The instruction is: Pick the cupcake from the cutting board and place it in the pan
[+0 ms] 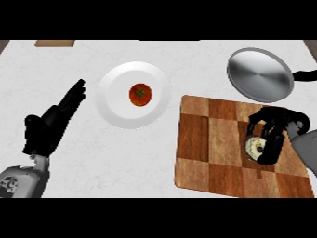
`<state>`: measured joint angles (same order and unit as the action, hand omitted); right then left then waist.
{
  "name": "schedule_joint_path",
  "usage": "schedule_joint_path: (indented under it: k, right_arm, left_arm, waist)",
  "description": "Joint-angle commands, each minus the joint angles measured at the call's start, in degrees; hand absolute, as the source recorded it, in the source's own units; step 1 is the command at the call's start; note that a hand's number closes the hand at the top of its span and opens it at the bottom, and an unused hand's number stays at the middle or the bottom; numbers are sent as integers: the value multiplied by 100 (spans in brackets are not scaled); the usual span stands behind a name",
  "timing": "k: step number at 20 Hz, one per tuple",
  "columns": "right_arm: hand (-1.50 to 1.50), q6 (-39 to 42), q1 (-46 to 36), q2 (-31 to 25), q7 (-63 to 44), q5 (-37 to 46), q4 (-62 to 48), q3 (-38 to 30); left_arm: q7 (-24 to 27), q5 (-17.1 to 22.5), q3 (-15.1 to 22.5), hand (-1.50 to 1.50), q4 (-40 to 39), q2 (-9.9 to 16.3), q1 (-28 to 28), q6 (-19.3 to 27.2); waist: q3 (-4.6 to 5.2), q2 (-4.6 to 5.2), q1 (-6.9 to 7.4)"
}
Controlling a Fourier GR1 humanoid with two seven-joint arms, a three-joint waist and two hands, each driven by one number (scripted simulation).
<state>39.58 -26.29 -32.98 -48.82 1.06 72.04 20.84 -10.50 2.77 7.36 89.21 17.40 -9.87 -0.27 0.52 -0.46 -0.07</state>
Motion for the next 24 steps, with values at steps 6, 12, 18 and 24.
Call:
schedule_joint_path:
  k: [6,12,18,24]
  right_arm:
    - [150,-55,-362,-64,-322,435,626,-680]
    - [150,-1582,-426,498,811,2054,3218,460]
    - [150,-3054,308,265,1051,3689,4824,695]
    - [150,-3775,1378,373,1128,4564,5335,545]
  left_arm:
    - [106,-117,-100,0,126,-141,254,-168]
    - [-58,-100,-123,0,82,-57,240,-141]
    - [28,-51,-283,0,72,-30,315,-111]
    - [205,-221,-172,0,-147,-231,119,-175]
  waist:
    - [-50,34,11]
    - [-60,-141,-170]
    - [-65,-58,-281]
    - [-53,40,-70]
